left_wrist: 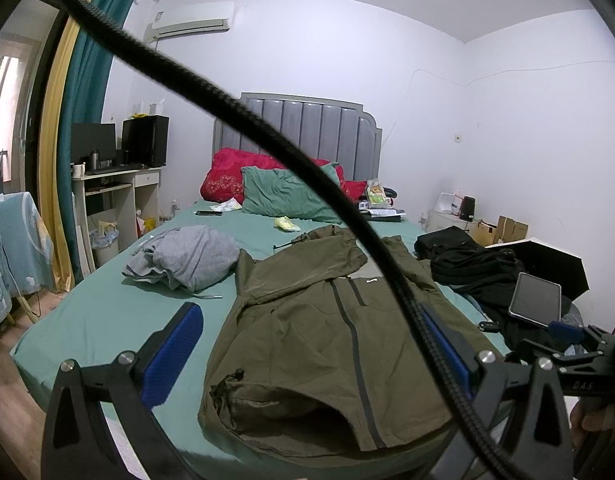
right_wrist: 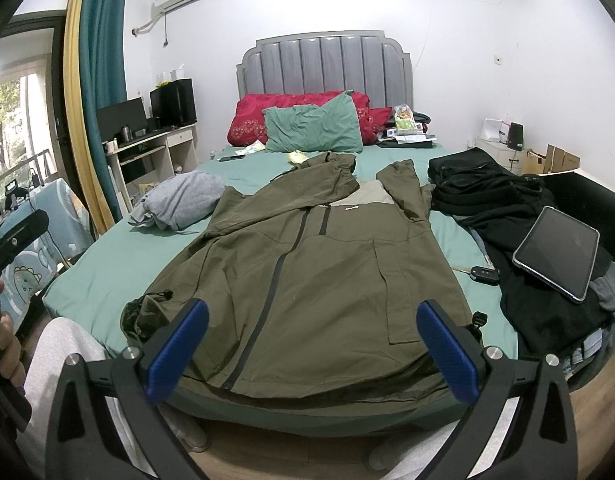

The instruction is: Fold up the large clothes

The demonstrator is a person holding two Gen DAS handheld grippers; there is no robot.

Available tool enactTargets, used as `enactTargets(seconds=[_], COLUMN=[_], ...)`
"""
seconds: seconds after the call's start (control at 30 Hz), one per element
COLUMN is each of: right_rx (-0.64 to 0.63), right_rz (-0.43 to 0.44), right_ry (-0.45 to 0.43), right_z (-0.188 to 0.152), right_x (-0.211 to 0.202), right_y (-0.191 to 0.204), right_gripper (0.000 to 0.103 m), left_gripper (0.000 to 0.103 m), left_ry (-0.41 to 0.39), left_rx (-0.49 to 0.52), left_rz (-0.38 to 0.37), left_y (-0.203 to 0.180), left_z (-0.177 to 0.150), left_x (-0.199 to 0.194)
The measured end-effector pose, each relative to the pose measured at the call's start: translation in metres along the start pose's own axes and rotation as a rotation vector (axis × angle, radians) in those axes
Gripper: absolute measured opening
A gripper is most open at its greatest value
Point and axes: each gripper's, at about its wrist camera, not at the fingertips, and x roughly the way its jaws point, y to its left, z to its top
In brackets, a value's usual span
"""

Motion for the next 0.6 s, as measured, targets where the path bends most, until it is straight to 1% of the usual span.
enactTargets(seconds=[0.6], right_rx=[0.000], right_rz=[0.000], right_ry=[-0.002], right_z=[-0.0001], right_x=[-0.0006], right_y=[-0.0003], right_gripper=[0.103], left_gripper=[0.103], left_ry=[-0.008], left_rx=[0.004], left_rz=[-0.001], left_y=[-0.0022], left_z=[0.0022], left_x=[-0.0020])
